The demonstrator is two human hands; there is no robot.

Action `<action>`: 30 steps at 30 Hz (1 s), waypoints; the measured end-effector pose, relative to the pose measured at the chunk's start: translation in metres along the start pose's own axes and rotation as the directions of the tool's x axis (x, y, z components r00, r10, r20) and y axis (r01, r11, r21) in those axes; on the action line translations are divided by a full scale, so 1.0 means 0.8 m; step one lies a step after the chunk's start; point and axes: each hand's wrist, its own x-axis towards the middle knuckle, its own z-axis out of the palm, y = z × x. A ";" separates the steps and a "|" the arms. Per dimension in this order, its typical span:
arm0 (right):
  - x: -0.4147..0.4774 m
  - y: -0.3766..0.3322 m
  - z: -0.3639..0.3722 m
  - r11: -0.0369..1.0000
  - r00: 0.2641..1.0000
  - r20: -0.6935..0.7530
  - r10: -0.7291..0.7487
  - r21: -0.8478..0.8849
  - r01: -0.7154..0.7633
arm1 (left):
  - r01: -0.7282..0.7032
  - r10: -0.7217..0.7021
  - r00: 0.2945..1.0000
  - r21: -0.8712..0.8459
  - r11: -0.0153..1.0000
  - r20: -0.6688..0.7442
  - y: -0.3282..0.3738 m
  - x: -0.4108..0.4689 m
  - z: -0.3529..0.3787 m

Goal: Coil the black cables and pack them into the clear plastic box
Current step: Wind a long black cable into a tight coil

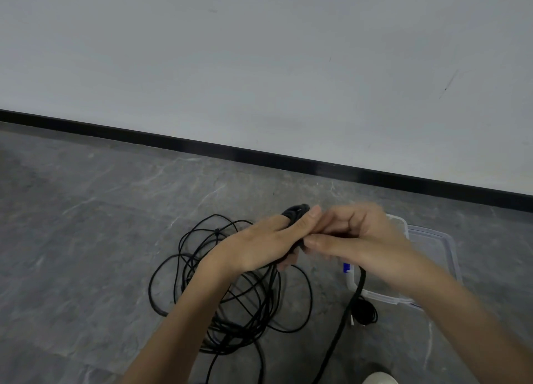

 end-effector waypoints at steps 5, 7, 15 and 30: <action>0.003 0.003 -0.012 0.994 0.985 -0.138 -0.100 -0.063 0.092 | -0.016 0.033 0.984 -0.102 0.995 0.173 0.004 -0.002 0.002; 0.005 0.006 -0.014 0.987 0.969 -0.204 -0.136 -0.116 0.114 | -0.021 0.059 0.969 -0.157 0.987 0.238 0.006 -0.003 0.005; 0.009 0.007 -0.017 0.972 0.948 -0.222 -0.227 -0.106 0.208 | -0.012 0.103 0.949 -0.294 0.956 0.297 0.015 -0.006 0.008; 0.008 0.018 -0.025 0.949 0.936 -0.210 -0.284 -0.198 0.244 | 0.075 0.050 0.948 -0.376 0.924 0.314 0.015 -0.005 0.006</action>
